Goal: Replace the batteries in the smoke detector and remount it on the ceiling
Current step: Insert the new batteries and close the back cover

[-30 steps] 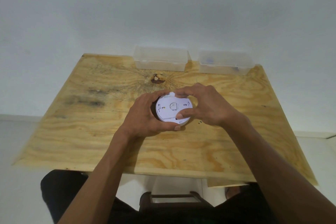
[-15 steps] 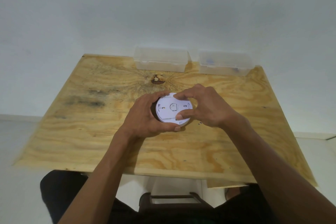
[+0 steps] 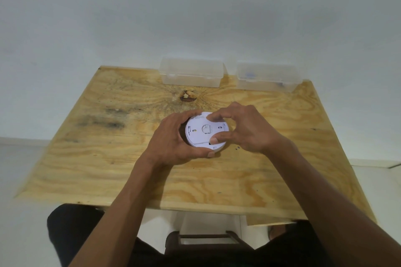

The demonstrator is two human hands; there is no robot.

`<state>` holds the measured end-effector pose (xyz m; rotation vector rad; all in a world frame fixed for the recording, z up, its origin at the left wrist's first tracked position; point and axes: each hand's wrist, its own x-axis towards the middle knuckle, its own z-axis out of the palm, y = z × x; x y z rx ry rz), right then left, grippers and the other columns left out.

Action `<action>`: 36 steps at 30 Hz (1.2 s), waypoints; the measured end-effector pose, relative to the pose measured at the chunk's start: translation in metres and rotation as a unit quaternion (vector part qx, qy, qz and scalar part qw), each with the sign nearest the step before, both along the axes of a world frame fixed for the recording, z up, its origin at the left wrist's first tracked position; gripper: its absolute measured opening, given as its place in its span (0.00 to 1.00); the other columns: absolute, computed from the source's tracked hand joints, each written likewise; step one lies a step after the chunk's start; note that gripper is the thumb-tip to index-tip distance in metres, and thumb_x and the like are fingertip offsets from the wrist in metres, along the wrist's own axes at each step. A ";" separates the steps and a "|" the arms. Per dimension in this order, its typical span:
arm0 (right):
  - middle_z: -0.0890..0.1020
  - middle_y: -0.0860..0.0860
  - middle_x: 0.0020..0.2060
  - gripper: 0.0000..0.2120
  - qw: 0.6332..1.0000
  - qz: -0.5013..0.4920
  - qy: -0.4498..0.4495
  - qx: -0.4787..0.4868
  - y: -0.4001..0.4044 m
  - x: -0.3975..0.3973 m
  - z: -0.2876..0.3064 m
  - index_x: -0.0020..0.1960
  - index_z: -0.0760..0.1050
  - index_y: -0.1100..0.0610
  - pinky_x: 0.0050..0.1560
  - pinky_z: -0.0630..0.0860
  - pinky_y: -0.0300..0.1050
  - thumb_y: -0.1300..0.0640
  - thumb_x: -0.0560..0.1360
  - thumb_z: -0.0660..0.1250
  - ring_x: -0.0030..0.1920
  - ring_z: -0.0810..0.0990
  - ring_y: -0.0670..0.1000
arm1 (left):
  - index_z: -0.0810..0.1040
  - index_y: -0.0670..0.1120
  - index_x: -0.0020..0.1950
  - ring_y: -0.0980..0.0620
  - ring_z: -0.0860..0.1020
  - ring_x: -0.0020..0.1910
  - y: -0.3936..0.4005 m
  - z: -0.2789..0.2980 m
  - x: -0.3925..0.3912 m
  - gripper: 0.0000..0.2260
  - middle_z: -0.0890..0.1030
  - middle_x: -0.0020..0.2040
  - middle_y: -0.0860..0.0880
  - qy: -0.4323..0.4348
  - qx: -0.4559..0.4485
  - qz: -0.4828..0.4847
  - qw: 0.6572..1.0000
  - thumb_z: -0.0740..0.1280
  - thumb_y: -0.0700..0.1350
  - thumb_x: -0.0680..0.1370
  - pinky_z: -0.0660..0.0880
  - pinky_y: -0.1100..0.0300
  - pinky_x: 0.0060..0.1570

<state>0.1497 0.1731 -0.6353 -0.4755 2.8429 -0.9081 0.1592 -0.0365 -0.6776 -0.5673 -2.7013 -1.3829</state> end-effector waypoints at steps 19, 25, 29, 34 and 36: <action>0.77 0.49 0.60 0.24 0.989 0.110 0.040 0.090 -0.011 -0.004 0.004 0.67 0.77 0.50 0.56 0.71 0.54 0.41 0.74 0.70 0.54 0.67 0.51 | 0.74 0.64 0.60 0.73 0.78 0.51 0.002 0.006 0.002 0.35 0.76 0.50 0.80 0.001 0.027 -0.007 1.000 0.79 0.65 0.55 0.73 0.76 0.48; 0.75 0.47 0.60 0.24 0.984 0.134 0.029 0.115 -0.012 -0.007 0.007 0.69 0.75 0.47 0.58 0.70 0.54 0.42 0.75 0.69 0.53 0.65 0.52 | 0.75 0.60 0.62 0.70 0.79 0.51 0.000 0.001 0.000 0.38 0.78 0.49 0.73 0.004 0.029 -0.009 1.000 0.79 0.66 0.55 0.75 0.71 0.51; 0.75 0.49 0.61 0.22 0.980 0.154 0.020 0.124 -0.011 -0.011 0.009 0.67 0.76 0.46 0.57 0.70 0.56 0.42 0.75 0.69 0.55 0.68 0.54 | 0.77 0.56 0.64 0.62 0.81 0.52 0.000 -0.001 -0.002 0.39 0.80 0.52 0.65 0.009 0.023 -0.016 1.000 0.79 0.66 0.56 0.79 0.60 0.53; 0.74 0.49 0.61 0.20 0.980 0.159 0.017 0.122 -0.011 -0.012 0.008 0.66 0.78 0.45 0.57 0.70 0.56 0.43 0.75 0.70 0.57 0.68 0.55 | 0.79 0.52 0.63 0.58 0.82 0.51 0.000 -0.001 -0.003 0.39 0.84 0.53 0.57 0.014 0.028 -0.016 0.999 0.80 0.65 0.56 0.79 0.55 0.53; 0.74 0.50 0.61 0.20 0.979 0.162 0.019 0.121 -0.012 -0.012 0.008 0.65 0.78 0.46 0.57 0.70 0.56 0.44 0.75 0.70 0.57 0.68 0.55 | 0.79 0.52 0.63 0.58 0.82 0.50 0.001 0.000 -0.002 0.38 0.83 0.51 0.60 0.016 0.027 -0.019 0.999 0.79 0.65 0.56 0.79 0.58 0.51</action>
